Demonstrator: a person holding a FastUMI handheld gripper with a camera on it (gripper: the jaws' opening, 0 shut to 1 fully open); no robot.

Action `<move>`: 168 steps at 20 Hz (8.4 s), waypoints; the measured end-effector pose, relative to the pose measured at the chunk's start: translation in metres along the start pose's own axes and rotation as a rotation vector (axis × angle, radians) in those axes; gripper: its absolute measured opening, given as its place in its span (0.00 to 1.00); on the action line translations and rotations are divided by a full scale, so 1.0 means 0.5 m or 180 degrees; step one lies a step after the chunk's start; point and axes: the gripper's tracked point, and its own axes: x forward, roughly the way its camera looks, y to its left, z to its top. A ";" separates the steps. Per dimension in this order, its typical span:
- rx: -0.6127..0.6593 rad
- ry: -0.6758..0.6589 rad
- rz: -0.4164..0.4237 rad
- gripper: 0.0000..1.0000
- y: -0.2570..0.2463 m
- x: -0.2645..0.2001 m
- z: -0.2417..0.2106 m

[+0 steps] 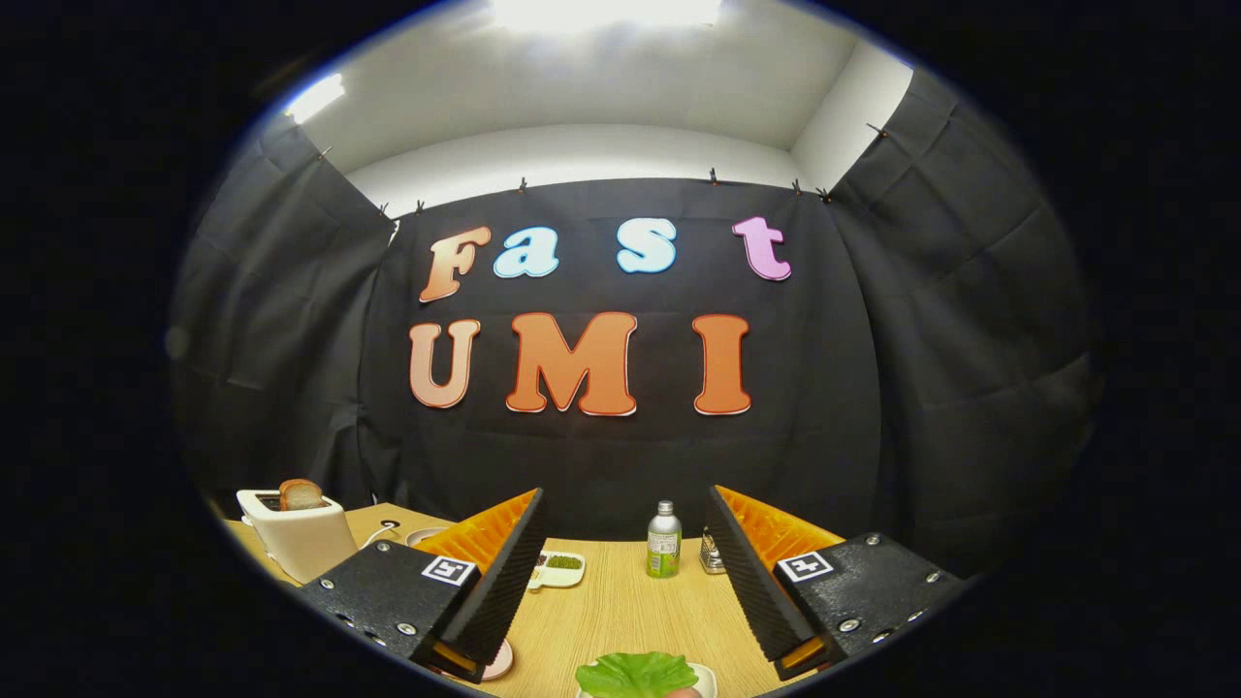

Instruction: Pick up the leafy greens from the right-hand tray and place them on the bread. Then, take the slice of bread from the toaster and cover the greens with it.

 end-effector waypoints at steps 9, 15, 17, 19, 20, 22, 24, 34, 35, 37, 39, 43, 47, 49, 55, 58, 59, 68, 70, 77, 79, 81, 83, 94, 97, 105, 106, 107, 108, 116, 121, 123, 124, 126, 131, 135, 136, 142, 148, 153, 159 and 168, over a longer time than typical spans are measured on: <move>0.0107 0.1440 0.0131 0.98 -0.035 0.007 -0.213; -0.0221 0.2302 0.0458 0.98 -0.020 -0.030 -0.327; -0.0245 0.2530 0.0600 0.98 -0.005 -0.044 -0.359; -0.0293 0.2764 0.0721 0.98 0.008 -0.056 -0.392; -0.0318 0.2854 0.0770 0.98 0.013 -0.060 -0.407; -0.0400 0.3018 0.0782 0.97 0.008 -0.064 -0.442; -0.0436 0.3189 0.0764 0.95 0.003 -0.071 -0.475; -0.0446 0.3639 0.0658 0.72 -0.015 -0.090 -0.583; -0.0458 0.3588 0.0648 0.59 -0.016 -0.086 -0.580; -0.0473 0.3534 0.0655 0.36 -0.017 -0.081 -0.581; -0.0424 0.3469 0.0647 0.16 -0.016 -0.075 -0.581; -0.0180 0.3310 0.0591 0.03 -0.014 -0.057 -0.549; -0.0039 0.3029 0.0700 0.02 0.013 -0.042 -0.485; -0.0039 0.2885 0.0782 0.01 0.033 -0.036 -0.450; -0.0005 0.2543 0.1135 0.02 0.134 -0.023 -0.356; -0.0058 0.2471 0.1345 0.02 0.194 -0.019 -0.346; -0.0037 0.2461 0.1416 0.02 0.216 -0.020 -0.343; 0.0069 0.2609 0.1907 0.02 0.367 -0.013 -0.377; 0.0085 0.2677 0.2027 0.02 0.397 -0.023 -0.387; 0.0184 0.2939 0.2343 0.02 0.465 -0.066 -0.425; 0.0146 0.3054 0.2390 0.02 0.467 -0.080 -0.449; 0.0068 0.3105 0.2361 0.02 0.463 -0.083 -0.469; -0.0043 0.3083 0.2305 0.03 0.454 -0.076 -0.480; -0.0258 0.2932 0.2121 0.37 0.438 -0.045 -0.440; -0.0125 0.2911 0.2120 0.55 0.464 -0.030 -0.384; 0.0390 0.2896 0.2292 0.85 0.600 0.009 -0.235; 0.0515 0.2930 0.2330 0.86 0.624 0.013 -0.218; 0.0640 0.2983 0.2361 0.86 0.644 0.015 -0.200; 0.0754 0.3029 0.2378 0.86 0.664 0.020 -0.186; 0.1101 0.3267 0.2372 0.92 0.822 0.093 -0.127; 0.0961 0.3462 0.2357 0.96 0.887 0.104 -0.159; 0.0954 0.3552 0.2341 0.97 0.911 0.108 -0.172; 0.0948 0.3590 0.2322 0.97 0.922 0.113 -0.178; 0.0907 0.3656 0.2299 0.96 0.941 0.122 -0.190; 0.0684 0.3863 0.2354 0.94 0.979 0.108 -0.236; 0.0638 0.3878 0.2345 0.88 0.985 0.108 -0.252; 0.0622 0.3891 0.2312 0.85 0.980 0.111 -0.253; 0.0638 0.3938 0.2270 0.34 0.964 0.111 -0.249; 0.0770 0.3697 0.2341 0.14 0.929 0.114 -0.210; 0.1011 0.3494 0.2429 0.14 0.878 0.090 -0.143; 0.1259 0.3149 0.2475 0.14 0.801 0.075 -0.085; 0.1609 0.3301 0.2130 0.12 0.634 0.006 -0.169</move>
